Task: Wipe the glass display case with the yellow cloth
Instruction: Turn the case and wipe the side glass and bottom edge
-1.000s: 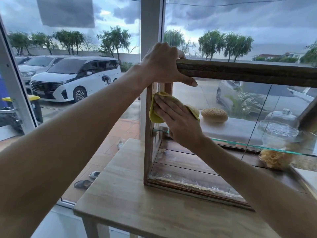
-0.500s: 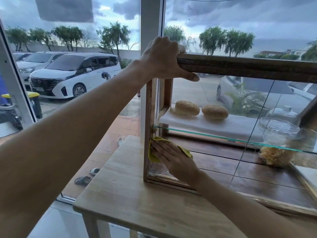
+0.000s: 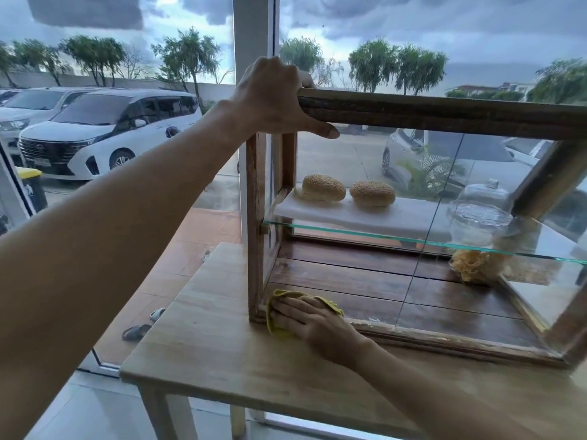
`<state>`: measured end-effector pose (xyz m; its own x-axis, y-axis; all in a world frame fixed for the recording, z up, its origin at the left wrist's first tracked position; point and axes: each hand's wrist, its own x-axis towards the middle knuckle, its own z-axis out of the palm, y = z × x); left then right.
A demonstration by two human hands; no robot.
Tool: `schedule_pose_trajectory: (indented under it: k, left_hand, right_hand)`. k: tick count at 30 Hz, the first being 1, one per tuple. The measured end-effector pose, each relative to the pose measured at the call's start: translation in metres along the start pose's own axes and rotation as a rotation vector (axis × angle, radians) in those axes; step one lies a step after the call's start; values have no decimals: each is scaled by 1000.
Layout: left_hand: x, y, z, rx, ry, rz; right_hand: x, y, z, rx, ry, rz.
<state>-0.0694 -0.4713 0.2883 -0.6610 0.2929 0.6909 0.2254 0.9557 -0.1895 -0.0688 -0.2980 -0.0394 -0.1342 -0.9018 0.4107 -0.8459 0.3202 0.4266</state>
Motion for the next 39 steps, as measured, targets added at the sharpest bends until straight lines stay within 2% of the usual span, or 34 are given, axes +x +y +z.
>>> schedule_pose_trajectory:
  k: [6, 13, 19, 24, 27, 29, 34, 36, 39]
  left_hand:
    - [1, -1, 3, -1, 7, 45]
    - [0, -1, 4, -4, 40, 51]
    - [-1, -2, 4, 16, 39, 50]
    - [-1, 0, 3, 22, 47, 39]
    - [-2, 1, 3, 21, 47, 44]
    - [-2, 1, 3, 14, 47, 47]
    - [-5, 3, 0, 14, 55, 41]
    - [-6, 4, -1, 8, 59, 34]
    - [-6, 4, -2, 9, 55, 14]
  right_hand:
    - [-58, 41, -56, -46, 270, 224]
    - [-89, 69, -34, -145, 127, 272]
    - [-110, 46, -4, -22, -64, 211]
    - [-109, 40, -10, 19, -115, 184]
    - [-111, 18, -16, 8, -43, 174]
    - [-112, 3, -27, -5, 65, 221]
    - [-99, 21, -57, -63, 443, 573]
    - [-96, 36, -59, -112, 486, 679]
    - [-102, 40, -47, -164, 442, 742]
